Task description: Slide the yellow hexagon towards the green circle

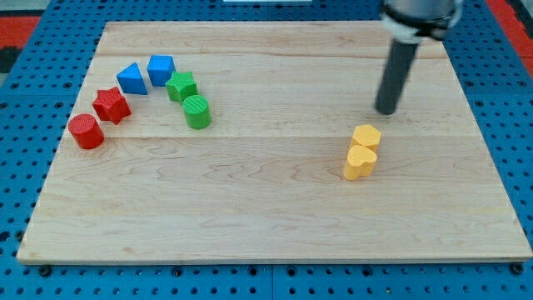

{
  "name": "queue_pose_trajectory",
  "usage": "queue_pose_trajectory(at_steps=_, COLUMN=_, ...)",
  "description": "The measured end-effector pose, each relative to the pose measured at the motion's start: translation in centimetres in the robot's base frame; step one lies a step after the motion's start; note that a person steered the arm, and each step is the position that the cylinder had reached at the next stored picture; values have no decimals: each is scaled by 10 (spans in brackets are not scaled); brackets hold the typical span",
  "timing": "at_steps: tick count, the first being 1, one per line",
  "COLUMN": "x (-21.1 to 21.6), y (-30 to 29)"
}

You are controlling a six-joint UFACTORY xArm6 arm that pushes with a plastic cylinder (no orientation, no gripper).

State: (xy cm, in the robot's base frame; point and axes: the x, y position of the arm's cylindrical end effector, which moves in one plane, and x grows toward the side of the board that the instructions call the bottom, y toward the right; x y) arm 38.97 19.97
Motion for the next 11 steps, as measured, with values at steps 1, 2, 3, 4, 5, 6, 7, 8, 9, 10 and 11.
queue_pose_trajectory(at_steps=1, x=54, y=22)
queue_pose_trajectory(at_steps=2, x=86, y=-16)
queue_pose_trajectory(at_steps=3, x=88, y=-58)
queue_pose_trajectory(at_steps=4, x=57, y=-40)
queue_pose_trajectory(at_steps=5, x=50, y=-62)
queue_pose_trajectory(at_steps=6, x=65, y=-139)
queue_pose_trajectory(at_steps=7, x=74, y=-153)
queue_pose_trajectory(at_steps=8, x=105, y=-128)
queue_pose_trajectory(at_steps=9, x=111, y=-165)
queue_pose_trajectory(at_steps=10, x=100, y=-208)
queue_pose_trajectory(at_steps=11, x=88, y=-232)
